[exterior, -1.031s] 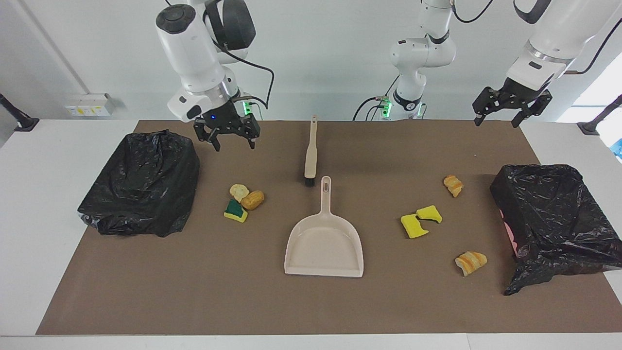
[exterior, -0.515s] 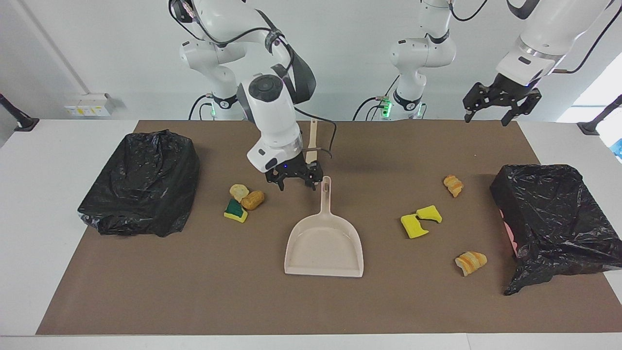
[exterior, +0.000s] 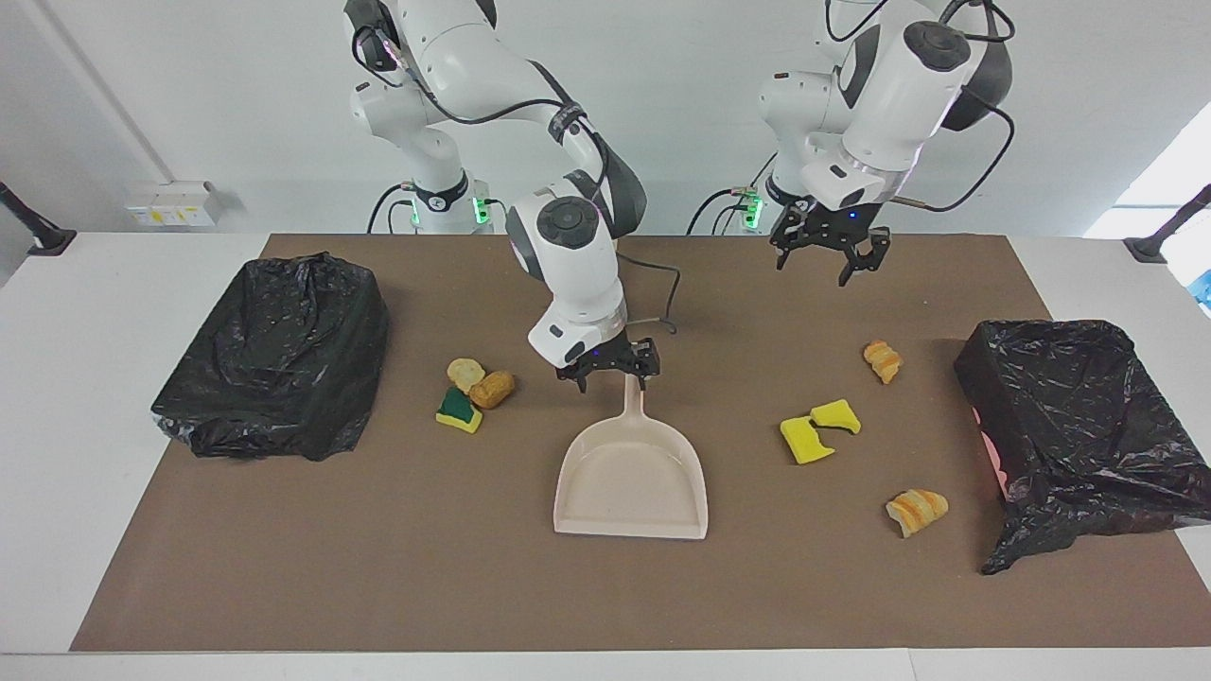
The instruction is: Sweep and dump trash in bin
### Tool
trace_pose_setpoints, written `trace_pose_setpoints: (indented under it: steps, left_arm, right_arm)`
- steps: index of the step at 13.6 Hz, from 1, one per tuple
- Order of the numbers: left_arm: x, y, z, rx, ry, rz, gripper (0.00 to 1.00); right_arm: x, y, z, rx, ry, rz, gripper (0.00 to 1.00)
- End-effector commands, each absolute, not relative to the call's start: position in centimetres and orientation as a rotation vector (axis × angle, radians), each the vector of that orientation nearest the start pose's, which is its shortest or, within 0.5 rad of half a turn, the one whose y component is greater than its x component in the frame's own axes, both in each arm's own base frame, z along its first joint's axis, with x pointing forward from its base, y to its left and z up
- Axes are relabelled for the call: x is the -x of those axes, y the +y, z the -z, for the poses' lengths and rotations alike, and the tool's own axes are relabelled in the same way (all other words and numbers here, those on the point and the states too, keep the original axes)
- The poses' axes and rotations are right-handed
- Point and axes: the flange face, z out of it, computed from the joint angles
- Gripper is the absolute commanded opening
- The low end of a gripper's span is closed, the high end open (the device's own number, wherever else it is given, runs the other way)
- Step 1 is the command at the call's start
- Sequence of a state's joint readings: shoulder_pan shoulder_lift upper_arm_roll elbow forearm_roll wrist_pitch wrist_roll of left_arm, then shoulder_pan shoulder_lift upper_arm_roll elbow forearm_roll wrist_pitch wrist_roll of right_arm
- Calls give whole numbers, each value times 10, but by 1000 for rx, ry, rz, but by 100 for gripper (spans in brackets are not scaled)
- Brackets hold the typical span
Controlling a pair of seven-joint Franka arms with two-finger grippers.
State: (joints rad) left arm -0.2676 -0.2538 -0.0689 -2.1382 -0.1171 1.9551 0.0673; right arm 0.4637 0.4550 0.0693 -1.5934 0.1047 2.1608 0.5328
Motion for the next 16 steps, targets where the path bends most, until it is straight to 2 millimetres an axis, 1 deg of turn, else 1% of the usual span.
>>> trace_pose_setpoints:
  steps: [1,2,4,5,6,7,8,9,10,11,12,13,14,15,16]
  left_arm:
    - [-414,-187,-491,3187,669,130,100]
    - [-402,-195,-475,3176,706,113,100]
    - [-380,-207,-447,3163,744,87,100]
    - [-371,-216,-443,3164,739,69,100]
    - [-361,-233,-438,3165,741,69,100]
    - [-343,-254,-421,3161,767,80,100]
    - [-325,-271,-403,3169,767,132,100]
    - [-310,-290,-391,3190,737,172,100]
    - [-299,-306,-384,3194,753,178,100]
    - [-293,-317,-377,3192,776,181,100]
    - [-284,-332,-371,3199,788,203,100]
    - [-275,-347,-362,3213,762,198,100]
    - [-271,-361,-354,3228,718,192,100]
    - [-262,-378,-350,3225,746,187,100]
    - [-263,-389,-351,3229,742,184,100]
  right_arm:
    - [-596,358,-367,2966,97,22,100]
    - [-596,355,-361,2974,102,3,100]
    - [-591,356,-355,2980,80,-15,100]
    - [-585,361,-354,2979,58,-27,100]
    - [-581,366,-355,2976,43,-34,100]
    - [-580,366,-353,2978,39,-40,100]
    - [-580,366,-350,2979,30,-38,100]
    - [-581,365,-350,2981,9,-39,96]
    - [-581,365,-350,2981,-12,-40,79]
    - [-581,363,-350,2984,-14,-45,63]
    - [-582,364,-350,2986,-17,-41,41]
    - [-582,364,-351,2985,-17,-39,24]
    - [-582,365,-353,2983,-19,-36,14]
    - [-583,364,-354,2984,-19,-27,1]
    - [-585,361,-354,2989,-34,-25,0]
